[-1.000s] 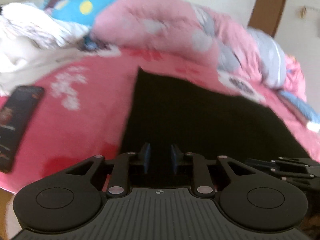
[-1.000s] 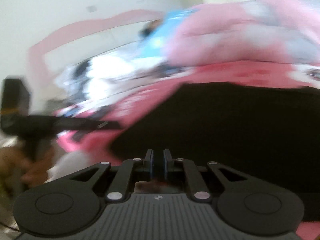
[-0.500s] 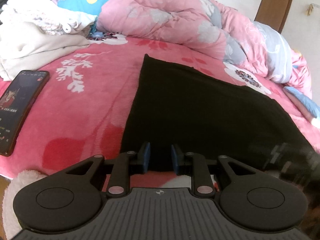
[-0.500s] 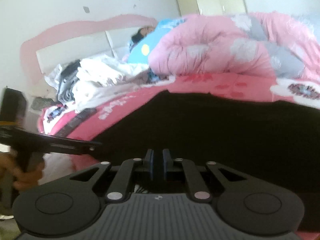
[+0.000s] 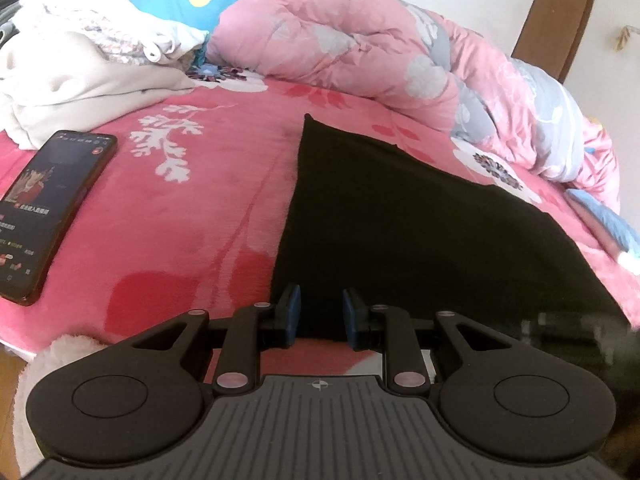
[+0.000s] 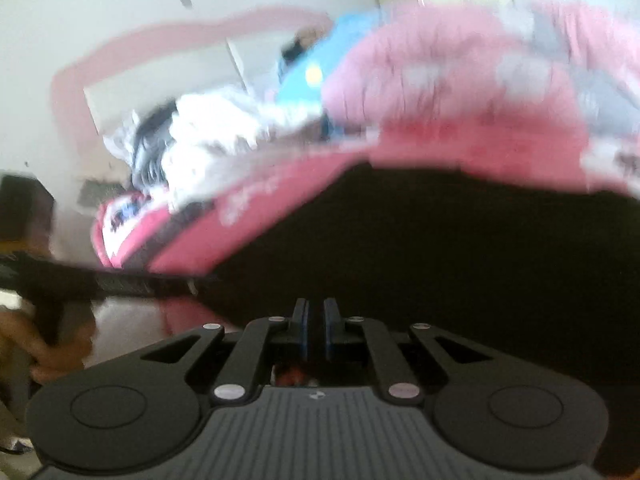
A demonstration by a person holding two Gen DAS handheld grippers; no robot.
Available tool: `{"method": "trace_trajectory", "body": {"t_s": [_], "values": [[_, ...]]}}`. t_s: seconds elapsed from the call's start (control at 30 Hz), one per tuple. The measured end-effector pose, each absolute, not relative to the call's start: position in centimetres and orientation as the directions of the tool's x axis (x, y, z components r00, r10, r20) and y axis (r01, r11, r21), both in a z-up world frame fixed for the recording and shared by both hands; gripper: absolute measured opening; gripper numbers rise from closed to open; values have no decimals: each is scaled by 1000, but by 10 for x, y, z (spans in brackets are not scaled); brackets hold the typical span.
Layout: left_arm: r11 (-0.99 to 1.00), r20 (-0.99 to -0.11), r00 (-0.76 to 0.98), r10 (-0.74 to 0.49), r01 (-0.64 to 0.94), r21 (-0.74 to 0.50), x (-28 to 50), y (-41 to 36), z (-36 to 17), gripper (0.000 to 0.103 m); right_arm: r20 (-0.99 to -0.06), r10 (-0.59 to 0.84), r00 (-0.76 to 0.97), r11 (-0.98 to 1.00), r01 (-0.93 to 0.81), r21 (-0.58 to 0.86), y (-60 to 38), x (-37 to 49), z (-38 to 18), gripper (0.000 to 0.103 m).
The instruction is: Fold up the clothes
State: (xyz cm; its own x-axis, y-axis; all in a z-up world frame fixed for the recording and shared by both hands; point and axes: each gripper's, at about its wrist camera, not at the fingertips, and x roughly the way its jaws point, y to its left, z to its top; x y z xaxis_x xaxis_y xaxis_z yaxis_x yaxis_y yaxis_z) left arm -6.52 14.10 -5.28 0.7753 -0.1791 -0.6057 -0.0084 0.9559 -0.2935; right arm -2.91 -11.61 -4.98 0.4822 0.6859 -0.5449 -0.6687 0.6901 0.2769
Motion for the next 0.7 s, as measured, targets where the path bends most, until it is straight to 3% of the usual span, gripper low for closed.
{"method": "trace_trajectory", "body": {"t_s": [0.17,0.33,0.6,0.7], "values": [[954,-604,775,-186,-5,-299,-65,144,-53,23,-568,700,433,662,-692,287,-119,-61,-52,7],[953,-603,777,-183,-10,-303,-67,144,-53,23,-504,701,504,676,-694,247,-110,-50,-35,7],[942,-602,772,-204,-13,-336,-67,149,-55,23,-557,709,432,659,-689,303,-111,-58,-59,7],[940,-602,772,-205,-17,-341,-67,149,-54,23,-513,707,486,678,-672,297,-119,-56,-42,7]]}}
